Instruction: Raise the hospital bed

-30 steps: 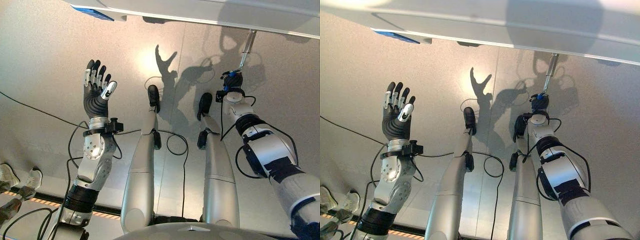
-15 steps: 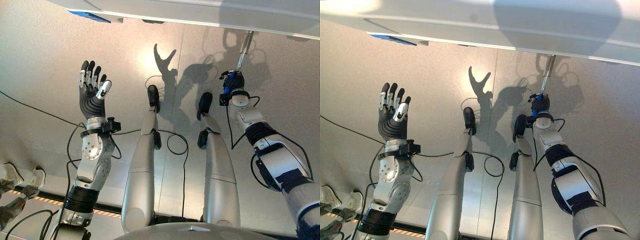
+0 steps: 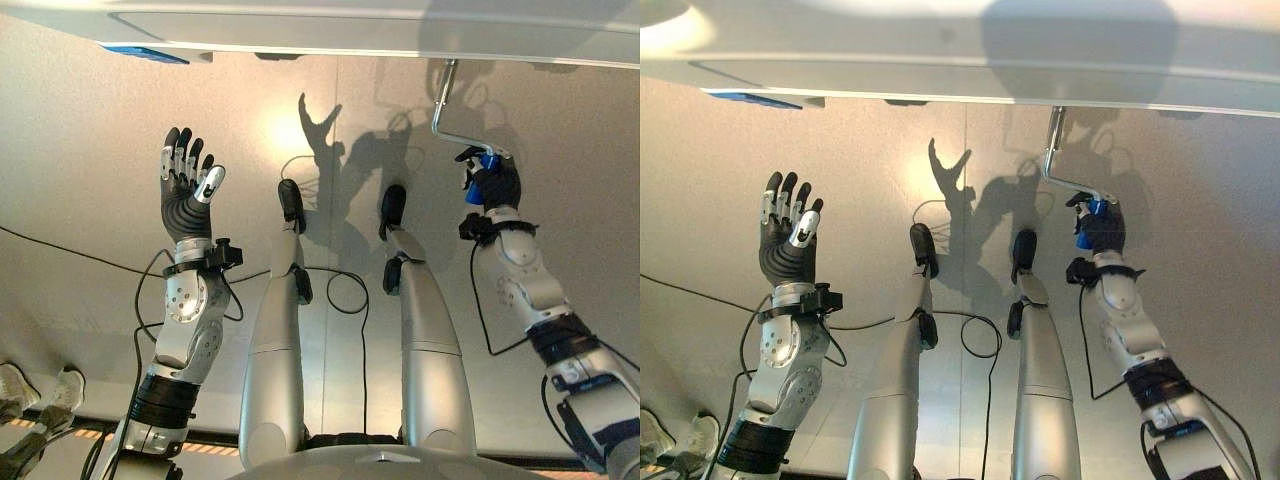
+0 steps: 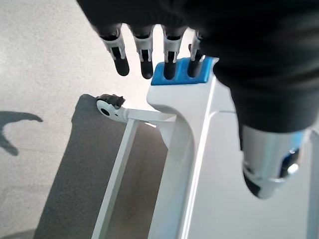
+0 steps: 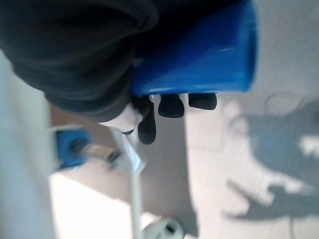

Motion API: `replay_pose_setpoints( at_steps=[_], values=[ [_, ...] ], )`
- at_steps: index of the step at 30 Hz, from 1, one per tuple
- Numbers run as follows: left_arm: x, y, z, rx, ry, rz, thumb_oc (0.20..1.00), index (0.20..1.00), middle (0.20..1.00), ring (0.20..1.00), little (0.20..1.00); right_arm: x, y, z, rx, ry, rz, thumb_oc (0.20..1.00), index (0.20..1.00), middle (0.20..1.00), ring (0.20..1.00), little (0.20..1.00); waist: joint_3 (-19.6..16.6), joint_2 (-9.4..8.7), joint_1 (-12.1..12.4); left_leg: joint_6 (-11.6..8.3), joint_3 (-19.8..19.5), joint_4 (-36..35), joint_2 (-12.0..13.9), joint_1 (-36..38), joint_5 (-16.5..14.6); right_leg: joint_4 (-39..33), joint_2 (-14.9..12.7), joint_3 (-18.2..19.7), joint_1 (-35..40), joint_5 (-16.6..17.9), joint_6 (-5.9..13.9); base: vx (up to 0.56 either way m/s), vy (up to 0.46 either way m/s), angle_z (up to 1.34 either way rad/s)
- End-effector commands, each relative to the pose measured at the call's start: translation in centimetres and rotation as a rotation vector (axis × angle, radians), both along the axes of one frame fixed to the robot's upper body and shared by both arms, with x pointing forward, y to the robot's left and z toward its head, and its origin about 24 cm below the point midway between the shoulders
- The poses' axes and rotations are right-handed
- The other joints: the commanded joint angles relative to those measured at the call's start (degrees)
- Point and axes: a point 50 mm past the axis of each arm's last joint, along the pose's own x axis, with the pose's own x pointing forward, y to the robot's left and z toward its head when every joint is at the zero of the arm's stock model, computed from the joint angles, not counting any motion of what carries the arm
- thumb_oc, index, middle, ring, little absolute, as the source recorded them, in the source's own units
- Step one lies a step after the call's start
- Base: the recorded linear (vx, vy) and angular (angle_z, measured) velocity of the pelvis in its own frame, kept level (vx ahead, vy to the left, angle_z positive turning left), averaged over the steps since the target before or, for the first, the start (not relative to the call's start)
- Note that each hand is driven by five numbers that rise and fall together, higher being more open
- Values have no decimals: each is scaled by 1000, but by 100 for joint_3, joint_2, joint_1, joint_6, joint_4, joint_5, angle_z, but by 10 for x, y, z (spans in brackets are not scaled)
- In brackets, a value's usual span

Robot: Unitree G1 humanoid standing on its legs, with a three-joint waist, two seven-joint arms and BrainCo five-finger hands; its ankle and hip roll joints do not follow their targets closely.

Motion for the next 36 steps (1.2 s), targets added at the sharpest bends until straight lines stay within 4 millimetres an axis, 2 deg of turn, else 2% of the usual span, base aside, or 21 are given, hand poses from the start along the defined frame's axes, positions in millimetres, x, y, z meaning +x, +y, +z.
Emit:
replay_pose_setpoints(
  at_steps=[1,7,9,17,22,24,25,29,33,36],
  values=[
    [-16,7,6,34,-63,34,1000,1000,1000,1000,1000,-20,86,66,97,-385,380,200,200,200,200,200,-96,-79,133,62,-53,744,-443,-200,-833,-1106,-106,12,239,706,594,0,0,0],
    [-14,7,6,42,-58,39,1000,1000,1000,1000,1000,6,85,48,-57,-253,224,200,200,200,200,200,-96,-56,187,72,-75,757,-452,-193,-838,-1127,-111,-4,280,702,597,0,0,0],
    [-15,9,6,21,-61,41,1000,1000,1000,1000,1000,29,86,40,-119,-168,118,200,200,200,200,200,-96,-21,272,77,-85,752,-449,-188,-832,-1128,-123,-28,293,698,590,0,-19,0],
    [-14,8,4,-18,-61,20,1000,1000,1000,1000,1000,60,75,24,-140,5,-41,200,200,200,200,200,-96,29,416,90,-116,755,-482,-202,-835,-1116,-125,-46,283,685,577,2,6,-1],
    [-14,5,3,-18,-58,2,1000,1000,1000,1000,1000,71,45,13,-80,100,-187,200,200,200,200,200,-96,53,446,111,-133,758,-505,-210,-859,-1106,-140,-38,278,668,585,4,8,5],
    [-14,4,3,-18,-59,-6,1000,1000,1000,1000,1000,75,26,7,-36,149,-274,200,200,200,200,200,-96,72,449,119,-135,765,-508,-218,-870,-1085,-142,-24,265,654,587,10,23,8],
    [-14,4,3,-18,-59,-6,1000,1000,1000,1000,1000,75,26,7,-35,149,-274,200,200,200,200,200,-96,72,452,119,-135,766,-508,-220,-871,-1084,-141,-24,263,654,587,9,20,7],
    [-15,4,4,-8,-65,-9,1000,1000,1000,1000,1000,76,-6,-4,-1,236,-412,200,200,200,200,200,-96,95,468,127,-130,744,-521,-208,-893,-1094,-140,-18,264,634,596,8,16,6],
    [-14,1,7,14,-72,-30,1000,1000,1000,1000,1000,78,-33,-11,-43,351,-520,200,200,200,200,200,-96,143,538,147,-168,779,-539,-259,-915,-1043,-128,-1,198,611,603,6,12,3],
    [-15,-3,10,22,-85,-51,1000,1000,1000,1000,1000,80,-43,-12,-127,426,-554,200,200,200,200,200,-96,225,613,151,-183,795,-547,-328,-915,-1004,-140,-21,129,582,611,0,0,0]
  ],
)
